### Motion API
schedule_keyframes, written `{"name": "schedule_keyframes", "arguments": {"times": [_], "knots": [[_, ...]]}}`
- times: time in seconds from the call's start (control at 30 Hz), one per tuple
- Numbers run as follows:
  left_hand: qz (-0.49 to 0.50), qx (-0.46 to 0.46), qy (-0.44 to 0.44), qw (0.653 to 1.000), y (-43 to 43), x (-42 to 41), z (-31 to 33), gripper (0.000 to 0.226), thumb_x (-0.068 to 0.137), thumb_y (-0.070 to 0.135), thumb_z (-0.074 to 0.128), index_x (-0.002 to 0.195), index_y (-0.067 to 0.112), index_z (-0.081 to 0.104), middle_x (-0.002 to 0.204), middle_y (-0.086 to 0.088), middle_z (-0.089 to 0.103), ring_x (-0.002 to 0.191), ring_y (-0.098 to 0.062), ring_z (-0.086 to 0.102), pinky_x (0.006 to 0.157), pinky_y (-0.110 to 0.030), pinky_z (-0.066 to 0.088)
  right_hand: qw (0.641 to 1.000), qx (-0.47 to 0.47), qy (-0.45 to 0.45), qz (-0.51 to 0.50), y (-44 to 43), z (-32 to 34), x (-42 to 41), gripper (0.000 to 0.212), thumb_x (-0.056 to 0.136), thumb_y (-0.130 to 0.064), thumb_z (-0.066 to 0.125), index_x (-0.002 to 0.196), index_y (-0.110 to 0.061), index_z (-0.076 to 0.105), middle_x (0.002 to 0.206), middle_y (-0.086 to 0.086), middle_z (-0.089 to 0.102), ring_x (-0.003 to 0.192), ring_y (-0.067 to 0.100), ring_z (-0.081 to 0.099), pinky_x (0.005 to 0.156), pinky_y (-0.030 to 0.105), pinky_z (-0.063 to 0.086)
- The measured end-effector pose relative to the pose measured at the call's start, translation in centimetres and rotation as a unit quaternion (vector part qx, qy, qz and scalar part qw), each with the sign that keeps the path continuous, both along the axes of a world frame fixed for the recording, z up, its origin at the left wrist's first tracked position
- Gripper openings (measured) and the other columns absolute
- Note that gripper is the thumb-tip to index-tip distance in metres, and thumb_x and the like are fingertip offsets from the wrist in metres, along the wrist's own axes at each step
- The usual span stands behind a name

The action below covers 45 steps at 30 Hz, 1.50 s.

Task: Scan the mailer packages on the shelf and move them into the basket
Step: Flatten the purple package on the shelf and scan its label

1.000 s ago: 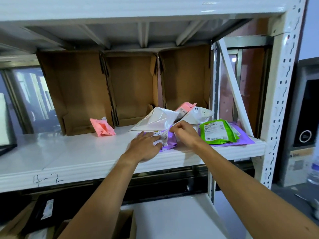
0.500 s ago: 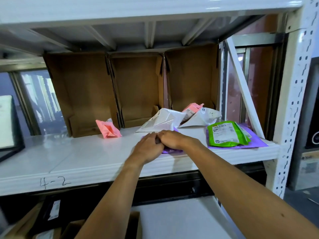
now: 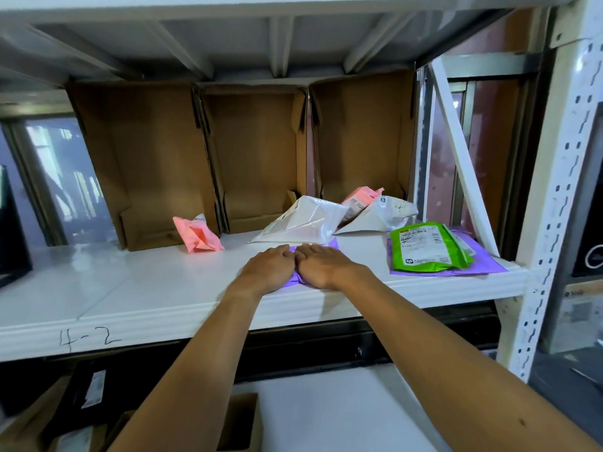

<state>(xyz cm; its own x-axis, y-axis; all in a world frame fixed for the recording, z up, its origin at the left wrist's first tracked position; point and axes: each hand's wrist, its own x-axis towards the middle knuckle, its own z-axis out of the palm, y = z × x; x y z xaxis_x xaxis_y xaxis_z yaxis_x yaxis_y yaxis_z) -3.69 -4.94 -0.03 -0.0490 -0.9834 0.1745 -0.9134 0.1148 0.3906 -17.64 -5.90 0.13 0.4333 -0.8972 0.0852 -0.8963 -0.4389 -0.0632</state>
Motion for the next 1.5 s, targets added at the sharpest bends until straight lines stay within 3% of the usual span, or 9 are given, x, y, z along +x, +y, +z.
{"name": "schedule_keyframes", "arguments": {"times": [0.1, 0.3, 1.5], "knots": [[-0.018, -0.012, -0.012, 1.000, 0.0, 0.0, -0.1, 0.048, 0.109, 0.034, 0.020, 0.154, 0.024, 0.033, 0.162, 0.000, 0.031, 0.146, -0.021, 0.029, 0.118, -0.033, 0.020, 1.000, 0.016, -0.004, -0.001, -0.3, 0.0, 0.0, 0.053, 0.107, -0.034, 0.015, 0.156, -0.017, 0.025, 0.166, 0.005, 0.017, 0.152, 0.024, 0.017, 0.122, 0.044, 0.016], [-0.010, -0.020, -0.047, 0.999, -0.2, -0.1, -0.1, 0.046, 0.108, 0.032, 0.019, 0.142, 0.021, 0.048, 0.149, -0.006, 0.049, 0.132, -0.025, 0.045, 0.107, -0.035, 0.033, 1.000, 0.023, -0.009, -0.001, 0.2, 0.3, 0.0, 0.053, 0.108, -0.035, 0.014, 0.158, -0.018, 0.021, 0.166, 0.003, 0.016, 0.152, 0.022, 0.017, 0.123, 0.041, 0.015], [-0.011, -0.026, -0.039, 0.999, -1.2, 0.4, -0.8, 0.044, 0.107, 0.036, 0.019, 0.131, 0.021, 0.054, 0.138, -0.005, 0.056, 0.120, -0.026, 0.051, 0.102, -0.040, 0.039, 0.998, 0.041, -0.029, -0.025, 0.2, 0.2, 0.3, 0.053, 0.108, -0.036, 0.014, 0.158, -0.019, 0.019, 0.166, 0.003, 0.017, 0.152, 0.023, 0.018, 0.122, 0.043, 0.018]]}}
